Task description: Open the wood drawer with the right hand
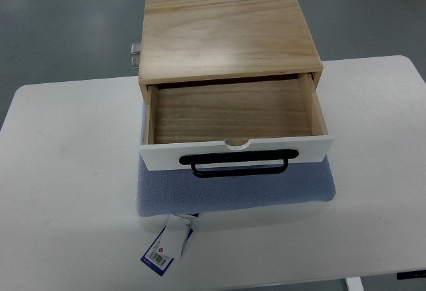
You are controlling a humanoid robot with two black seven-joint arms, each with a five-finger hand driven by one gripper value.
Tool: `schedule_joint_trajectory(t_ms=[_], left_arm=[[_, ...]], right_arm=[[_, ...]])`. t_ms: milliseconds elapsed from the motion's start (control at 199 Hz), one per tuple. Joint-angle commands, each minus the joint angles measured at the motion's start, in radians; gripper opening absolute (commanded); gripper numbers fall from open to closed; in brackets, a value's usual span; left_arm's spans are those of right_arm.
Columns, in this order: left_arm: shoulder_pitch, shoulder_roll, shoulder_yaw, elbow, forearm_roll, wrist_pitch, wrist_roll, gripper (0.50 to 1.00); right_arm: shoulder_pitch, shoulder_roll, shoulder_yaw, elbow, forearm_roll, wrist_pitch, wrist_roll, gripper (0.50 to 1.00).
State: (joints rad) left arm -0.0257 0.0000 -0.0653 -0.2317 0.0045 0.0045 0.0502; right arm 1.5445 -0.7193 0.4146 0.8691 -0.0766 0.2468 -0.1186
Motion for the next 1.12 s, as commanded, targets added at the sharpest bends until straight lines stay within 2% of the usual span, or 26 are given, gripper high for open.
schedule_joint_trajectory(t_ms=[0, 81, 186, 438, 483, 534, 539, 549, 664, 871, 1112], left_arm=[[0.0, 0.0, -0.002, 0.005, -0.003, 0.002, -0.001, 1.0], [0.0, 0.0, -0.002, 0.008, -0.003, 0.002, -0.001, 1.0], [0.0, 0.0, -0.002, 0.011, -0.003, 0.002, -0.001, 1.0], [0.001, 0.0, -0.004, 0.015, -0.004, 0.009, -0.001, 1.0], [0.001, 0.0, -0.002, 0.017, -0.004, 0.009, -0.001, 1.0], [0.001, 0.0, -0.002, 0.017, -0.004, 0.009, -0.001, 1.0], [0.003, 0.0, -0.002, 0.018, -0.004, 0.009, -0.001, 1.0], [0.003, 0.0, -0.002, 0.018, -0.004, 0.009, 0.0, 1.0], [0.007, 0.0, -0.002, 0.018, -0.004, 0.011, 0.0, 1.0], [0.009, 0.0, 0.002, 0.017, -0.004, 0.011, 0.0, 1.0], [0.009, 0.0, 0.002, 0.014, -0.004, 0.012, 0.0, 1.0]], right_arm=[[-0.198, 0.058, 0.216, -0.12, 0.0, -0.046, 0.122, 0.944], [-0.326, 0.101, 0.366, -0.199, 0.001, -0.041, 0.161, 0.944], [-0.443, 0.17, 0.513, -0.251, 0.003, -0.026, 0.165, 0.944], [-0.615, 0.359, 0.768, -0.351, 0.003, 0.101, 0.166, 0.944], [-0.639, 0.383, 0.797, -0.358, 0.003, 0.132, 0.162, 0.944], [-0.639, 0.383, 0.797, -0.358, 0.003, 0.132, 0.162, 0.944], [-0.668, 0.412, 0.831, -0.364, 0.003, 0.178, 0.154, 0.944], [-0.675, 0.419, 0.837, -0.366, 0.003, 0.187, 0.154, 0.944], [-0.725, 0.465, 0.895, -0.377, 0.003, 0.244, 0.135, 0.944], [-0.779, 0.518, 0.923, -0.377, 0.001, 0.244, 0.137, 0.944], [-0.807, 0.52, 0.926, -0.378, 0.001, 0.246, 0.155, 0.944]])
